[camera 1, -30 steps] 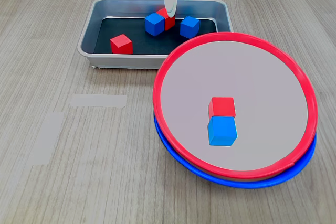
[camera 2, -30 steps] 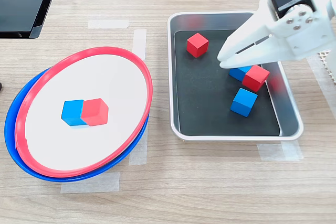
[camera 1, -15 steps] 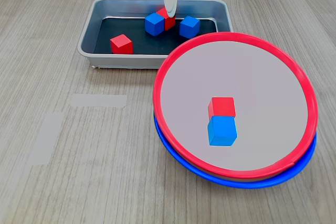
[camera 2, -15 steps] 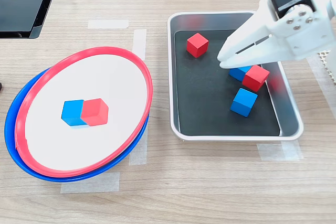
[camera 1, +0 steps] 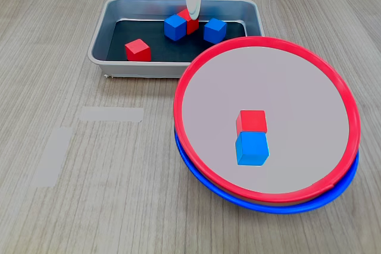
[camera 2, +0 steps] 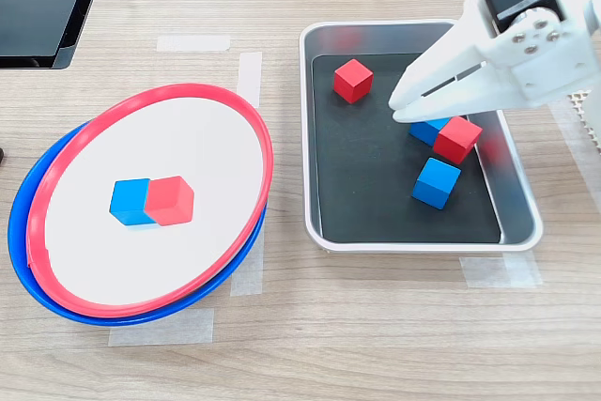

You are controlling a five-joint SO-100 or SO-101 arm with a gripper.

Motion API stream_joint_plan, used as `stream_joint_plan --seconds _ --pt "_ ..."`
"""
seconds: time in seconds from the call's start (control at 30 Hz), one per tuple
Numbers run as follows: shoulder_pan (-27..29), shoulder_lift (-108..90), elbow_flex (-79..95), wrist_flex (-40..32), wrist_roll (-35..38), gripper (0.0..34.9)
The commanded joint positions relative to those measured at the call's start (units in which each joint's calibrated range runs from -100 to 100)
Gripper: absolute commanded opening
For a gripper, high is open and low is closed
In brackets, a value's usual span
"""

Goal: Resolve any anomalies and move all blocks to matching dishes

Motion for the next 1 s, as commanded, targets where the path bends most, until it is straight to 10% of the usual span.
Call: stream_joint_plan --seconds 0.0,0.2,0.27,0.4,0.97 --pt "0.01 -0.26 0.0 0.11 0.05 0.3" --pt "0.67 -0.34 0.0 0.11 -0.34 0.3" --pt "0.67 -0.34 0.0 0.11 -0.34 5.5" --pt "0.38 -0.34 0.0 0.11 -0.1 0.4" --pt "-4.98 43.16 -37.32 1.35 9.82 13.8"
